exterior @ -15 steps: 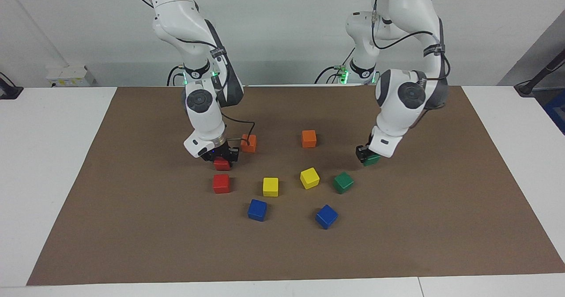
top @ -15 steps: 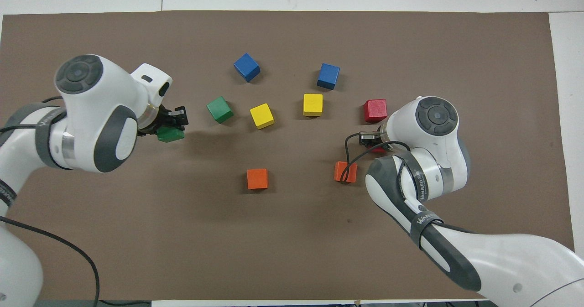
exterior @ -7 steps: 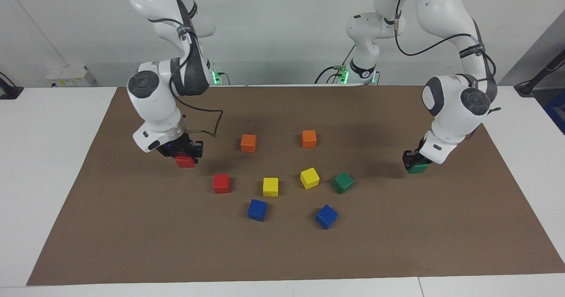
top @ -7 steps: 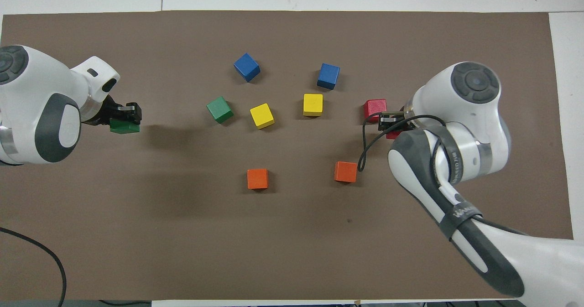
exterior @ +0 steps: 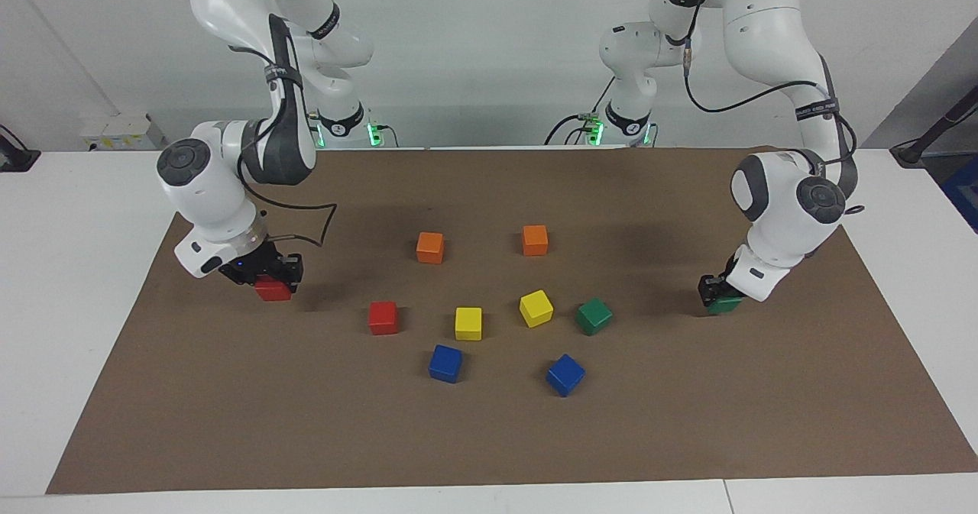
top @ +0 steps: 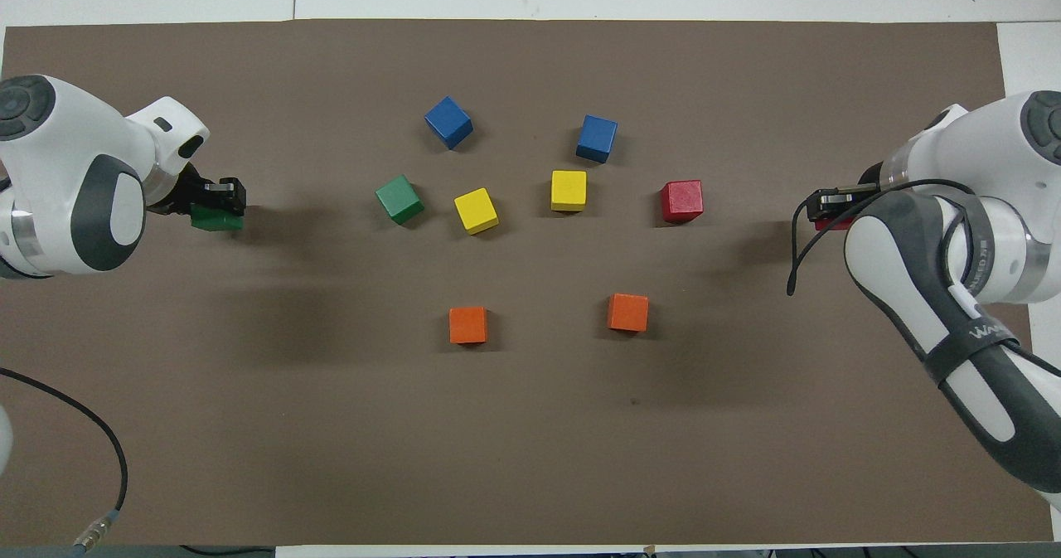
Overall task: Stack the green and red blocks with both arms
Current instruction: 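Place green outward with the left gripper while the right gripper carries red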
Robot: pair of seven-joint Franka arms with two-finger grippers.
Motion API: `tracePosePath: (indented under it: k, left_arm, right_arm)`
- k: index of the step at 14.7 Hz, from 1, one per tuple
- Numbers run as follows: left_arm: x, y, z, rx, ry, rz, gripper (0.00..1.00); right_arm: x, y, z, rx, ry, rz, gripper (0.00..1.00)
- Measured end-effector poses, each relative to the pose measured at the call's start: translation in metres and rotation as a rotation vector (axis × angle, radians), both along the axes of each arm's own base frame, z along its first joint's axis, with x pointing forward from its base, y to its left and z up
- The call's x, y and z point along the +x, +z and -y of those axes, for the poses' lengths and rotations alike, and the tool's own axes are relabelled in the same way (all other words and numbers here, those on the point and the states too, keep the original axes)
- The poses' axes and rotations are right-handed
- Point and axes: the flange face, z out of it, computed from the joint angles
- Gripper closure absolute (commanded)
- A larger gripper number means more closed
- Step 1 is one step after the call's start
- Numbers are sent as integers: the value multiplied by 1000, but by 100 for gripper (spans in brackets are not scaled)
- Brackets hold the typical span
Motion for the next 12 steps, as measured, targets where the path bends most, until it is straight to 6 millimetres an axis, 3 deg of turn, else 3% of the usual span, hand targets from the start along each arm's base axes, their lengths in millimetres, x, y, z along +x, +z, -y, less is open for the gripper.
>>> tracePosePath:
  k: [4, 12]
  left_arm:
    - [1, -11, -3, -1, 3, -7, 100]
    - [-2, -22, -3, -2, 3, -22, 100]
  right_arm:
    - [-2, -21, -2, 1, 64, -2, 100]
    - [-5, -30, 5, 2, 102, -16, 100]
